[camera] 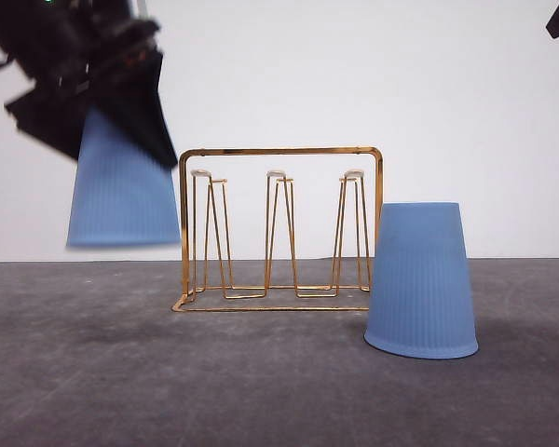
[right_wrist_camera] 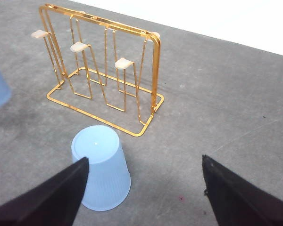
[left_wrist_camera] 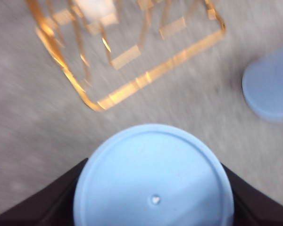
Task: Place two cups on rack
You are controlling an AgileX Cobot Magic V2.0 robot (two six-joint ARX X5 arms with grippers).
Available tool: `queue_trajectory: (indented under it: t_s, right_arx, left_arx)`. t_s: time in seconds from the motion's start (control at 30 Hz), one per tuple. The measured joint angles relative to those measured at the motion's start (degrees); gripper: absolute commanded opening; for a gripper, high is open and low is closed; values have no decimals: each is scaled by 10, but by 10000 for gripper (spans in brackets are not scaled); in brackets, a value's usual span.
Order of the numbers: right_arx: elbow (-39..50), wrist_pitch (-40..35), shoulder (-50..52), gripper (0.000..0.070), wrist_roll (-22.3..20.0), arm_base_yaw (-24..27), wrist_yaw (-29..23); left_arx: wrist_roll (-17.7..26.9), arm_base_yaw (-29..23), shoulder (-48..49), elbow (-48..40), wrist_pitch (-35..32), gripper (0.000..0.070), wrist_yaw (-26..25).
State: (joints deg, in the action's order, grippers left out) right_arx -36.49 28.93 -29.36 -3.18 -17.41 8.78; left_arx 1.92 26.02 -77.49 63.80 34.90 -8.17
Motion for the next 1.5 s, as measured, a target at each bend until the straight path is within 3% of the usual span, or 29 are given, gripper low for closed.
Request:
queue_trajectory:
  t_s: [0.23,0.53,1.03,1.3,1.5]
  right_arx:
    - [0,0,0,488,0,0,0]
    - [0,0,0,488,0,0,0]
    - [0,0,0,488,0,0,0]
    - [0,0,0,488,8,0,0]
    - [0,0,0,489,16,0,0]
  left_arx:
    - [-34,0,0,88,-22,273,44]
    - [-54,0,-7,101,-99,273,55]
    - [-59,0,-173,103,-147,285,68]
    - [-59,0,-216,103,-155,483,68]
    - [-59,0,-216,114,-124,487,68]
